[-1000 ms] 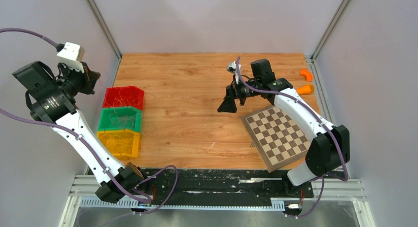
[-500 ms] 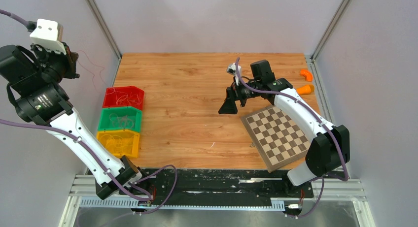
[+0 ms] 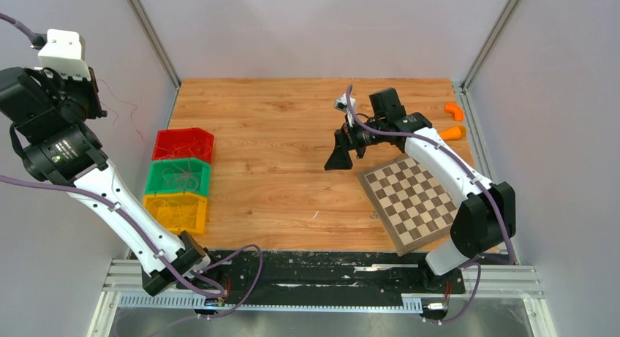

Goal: Untangle the cables

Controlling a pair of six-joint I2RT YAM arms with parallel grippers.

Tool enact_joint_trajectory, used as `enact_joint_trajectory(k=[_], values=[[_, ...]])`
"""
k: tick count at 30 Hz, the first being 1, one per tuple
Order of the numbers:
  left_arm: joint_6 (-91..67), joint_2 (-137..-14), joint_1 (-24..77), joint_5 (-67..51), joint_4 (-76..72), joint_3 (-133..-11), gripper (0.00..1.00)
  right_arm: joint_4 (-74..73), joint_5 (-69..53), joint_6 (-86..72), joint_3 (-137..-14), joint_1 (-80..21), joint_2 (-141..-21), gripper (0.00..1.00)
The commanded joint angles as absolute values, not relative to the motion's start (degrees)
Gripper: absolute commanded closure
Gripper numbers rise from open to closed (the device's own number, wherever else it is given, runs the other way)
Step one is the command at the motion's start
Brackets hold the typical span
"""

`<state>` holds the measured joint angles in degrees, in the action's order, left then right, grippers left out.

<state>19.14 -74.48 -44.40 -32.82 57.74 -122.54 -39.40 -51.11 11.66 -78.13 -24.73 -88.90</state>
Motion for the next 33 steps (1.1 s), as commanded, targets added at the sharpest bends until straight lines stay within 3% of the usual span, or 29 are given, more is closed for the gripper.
enact_joint_trajectory(k=[1,7,17,33], values=[[23.30,-71.60,-45.00,-29.23,55.32,-117.19,1.00,-40.08,-52.71,12.97,-81.02,-25.16,-90.20,0.00],[26.47,-69.41,-45.21,-27.86,53.09,-110.17,1.00,-40.65,-52.22,13.09,-80.45,-25.29,-90.78,0.00],[31.95,-61.28,-45.16,-36.98,41.90,-81.45,1.00,-41.16,-51.30,12.90,-78.82,-25.43,-90.93,0.00],[36.97,-59.88,-45.18,-40.78,30.30,-56.17,1.00,-42.13,-50.74,12.90,-79.41,-25.42,-93.12,0.00]])
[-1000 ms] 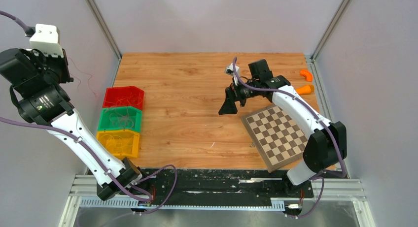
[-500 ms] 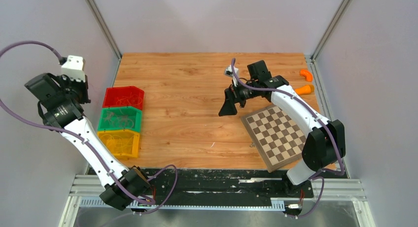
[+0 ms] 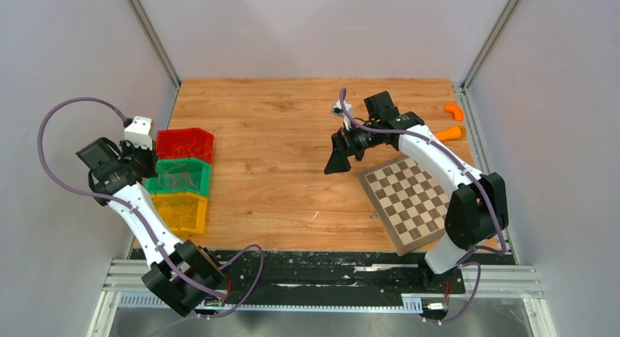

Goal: Untangle the cables

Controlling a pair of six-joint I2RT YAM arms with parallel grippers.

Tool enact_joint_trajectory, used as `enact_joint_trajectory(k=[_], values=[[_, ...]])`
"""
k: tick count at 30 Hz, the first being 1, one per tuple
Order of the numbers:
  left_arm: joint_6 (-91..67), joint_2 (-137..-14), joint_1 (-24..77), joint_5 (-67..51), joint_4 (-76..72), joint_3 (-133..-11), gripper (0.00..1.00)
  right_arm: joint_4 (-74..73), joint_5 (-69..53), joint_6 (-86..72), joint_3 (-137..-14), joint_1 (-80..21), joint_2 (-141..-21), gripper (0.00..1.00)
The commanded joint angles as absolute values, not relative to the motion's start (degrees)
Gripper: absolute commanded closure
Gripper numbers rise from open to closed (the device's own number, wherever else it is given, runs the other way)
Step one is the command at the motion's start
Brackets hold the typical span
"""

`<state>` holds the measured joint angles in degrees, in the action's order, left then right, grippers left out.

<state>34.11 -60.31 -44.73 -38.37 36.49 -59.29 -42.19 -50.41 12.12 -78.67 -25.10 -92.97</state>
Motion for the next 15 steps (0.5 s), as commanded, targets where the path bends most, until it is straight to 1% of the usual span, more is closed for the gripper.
enact_joint_trajectory(k=[1,11,15], values=[[37.34,-60.08,-45.18,-40.78,29.33,-55.46,1.00,-42.27,-50.65,12.96,-79.32,-25.40,-93.10,0.00],[44.52,-63.44,-45.18,-36.62,22.21,-45.61,1.00,-42.97,-50.15,13.36,-78.93,-25.40,-93.66,0.00],[44.92,-66.09,-45.18,-33.58,19.72,-44.81,1.00,-43.22,-50.19,13.36,-79.14,-25.40,-94.26,0.00]])
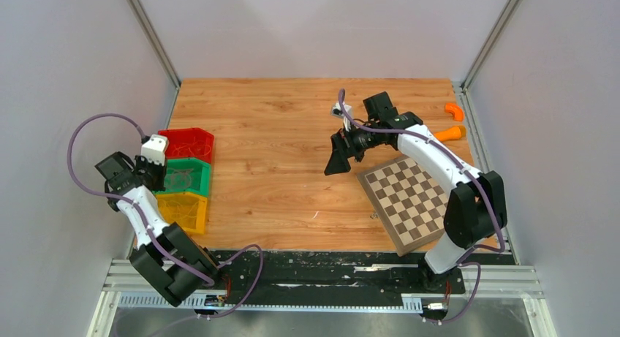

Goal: Untangle the cables

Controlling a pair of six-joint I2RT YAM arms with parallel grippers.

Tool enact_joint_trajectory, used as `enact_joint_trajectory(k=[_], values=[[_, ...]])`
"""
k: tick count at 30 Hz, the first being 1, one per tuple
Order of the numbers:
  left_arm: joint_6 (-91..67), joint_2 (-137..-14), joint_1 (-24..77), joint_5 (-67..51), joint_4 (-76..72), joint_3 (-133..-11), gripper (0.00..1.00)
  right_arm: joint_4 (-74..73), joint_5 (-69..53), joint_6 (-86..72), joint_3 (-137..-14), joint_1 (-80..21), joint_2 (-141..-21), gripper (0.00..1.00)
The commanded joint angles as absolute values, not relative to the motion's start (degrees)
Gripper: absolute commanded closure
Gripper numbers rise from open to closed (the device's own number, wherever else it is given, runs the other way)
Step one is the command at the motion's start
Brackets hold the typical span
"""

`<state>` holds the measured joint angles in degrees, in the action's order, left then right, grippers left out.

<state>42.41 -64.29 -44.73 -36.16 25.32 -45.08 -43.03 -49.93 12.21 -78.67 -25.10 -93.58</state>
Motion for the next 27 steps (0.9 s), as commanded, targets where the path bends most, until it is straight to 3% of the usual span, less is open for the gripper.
enact_joint_trajectory(k=[1,18,23,27], values=[[45.18,-66.58,-45.13,-32.81,19.28,-44.86,1.00,-43.24,-50.17,13.36,-79.30,-25.41,-94.43,0.00],[45.33,-80.66,-39.45,-24.19,17.28,-47.05,1.00,-44.43,-49.20,14.03,-79.51,-25.42,-94.93,0.00],[45.67,-77.16,-39.34,-25.45,25.69,-52.70,0.66,-45.13,-48.94,14.66,-79.26,-25.40,-94.32,0.00],[48.88,-71.87,-39.31,-27.59,34.79,-56.06,0.45,-45.25,-49.21,14.77,-78.98,-25.45,-94.05,0.00]])
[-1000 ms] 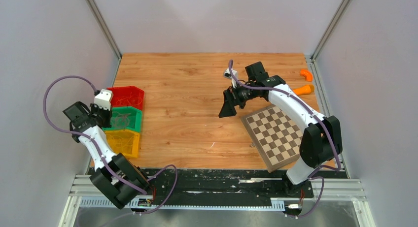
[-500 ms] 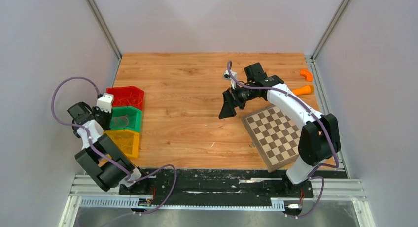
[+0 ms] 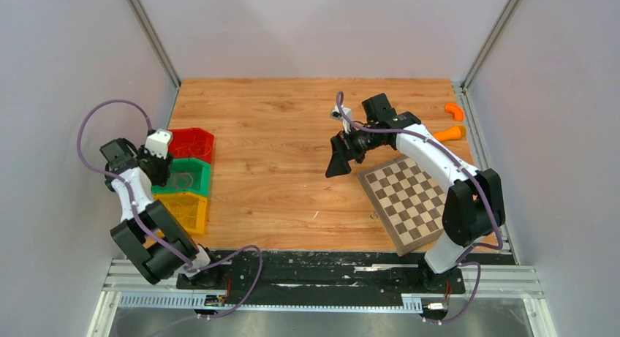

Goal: Untangle the cables

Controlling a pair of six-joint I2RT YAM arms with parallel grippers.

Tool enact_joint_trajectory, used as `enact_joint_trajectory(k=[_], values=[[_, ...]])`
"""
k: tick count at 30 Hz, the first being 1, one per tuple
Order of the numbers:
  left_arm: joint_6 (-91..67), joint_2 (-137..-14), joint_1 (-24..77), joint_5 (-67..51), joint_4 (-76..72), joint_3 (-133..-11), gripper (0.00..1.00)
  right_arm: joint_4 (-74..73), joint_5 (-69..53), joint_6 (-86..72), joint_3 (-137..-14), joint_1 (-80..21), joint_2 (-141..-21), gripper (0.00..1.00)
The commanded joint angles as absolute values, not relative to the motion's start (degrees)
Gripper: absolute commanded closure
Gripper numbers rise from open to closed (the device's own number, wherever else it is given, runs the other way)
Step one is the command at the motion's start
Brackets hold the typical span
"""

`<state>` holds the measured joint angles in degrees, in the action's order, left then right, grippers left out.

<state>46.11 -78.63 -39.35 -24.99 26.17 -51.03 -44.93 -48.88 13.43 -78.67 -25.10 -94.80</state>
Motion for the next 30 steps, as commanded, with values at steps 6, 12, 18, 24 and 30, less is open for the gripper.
enact_joint_trajectory(k=[6,12,18,24,30], values=[[55.74,-68.75,-39.36,-30.62,49.79,-62.40,0.31,-45.89,-49.27,15.14,-78.99,-25.40,-93.66,0.00],[60.69,-67.71,-39.37,-31.96,64.70,-63.94,0.30,-46.54,-48.75,15.56,-78.40,-25.41,-92.82,0.00],[51.80,-57.99,-39.43,-33.61,64.26,-54.29,0.32,-46.75,-48.55,15.58,-77.38,-25.42,-92.41,0.00],[47.21,-52.42,-39.46,-31.89,61.03,-47.91,0.34,-46.89,-48.87,15.21,-77.36,-25.46,-93.02,0.00],[64.56,-54.09,-38.36,-30.22,65.82,-47.39,0.33,-47.25,-49.00,14.97,-77.95,-25.41,-93.95,0.00]])
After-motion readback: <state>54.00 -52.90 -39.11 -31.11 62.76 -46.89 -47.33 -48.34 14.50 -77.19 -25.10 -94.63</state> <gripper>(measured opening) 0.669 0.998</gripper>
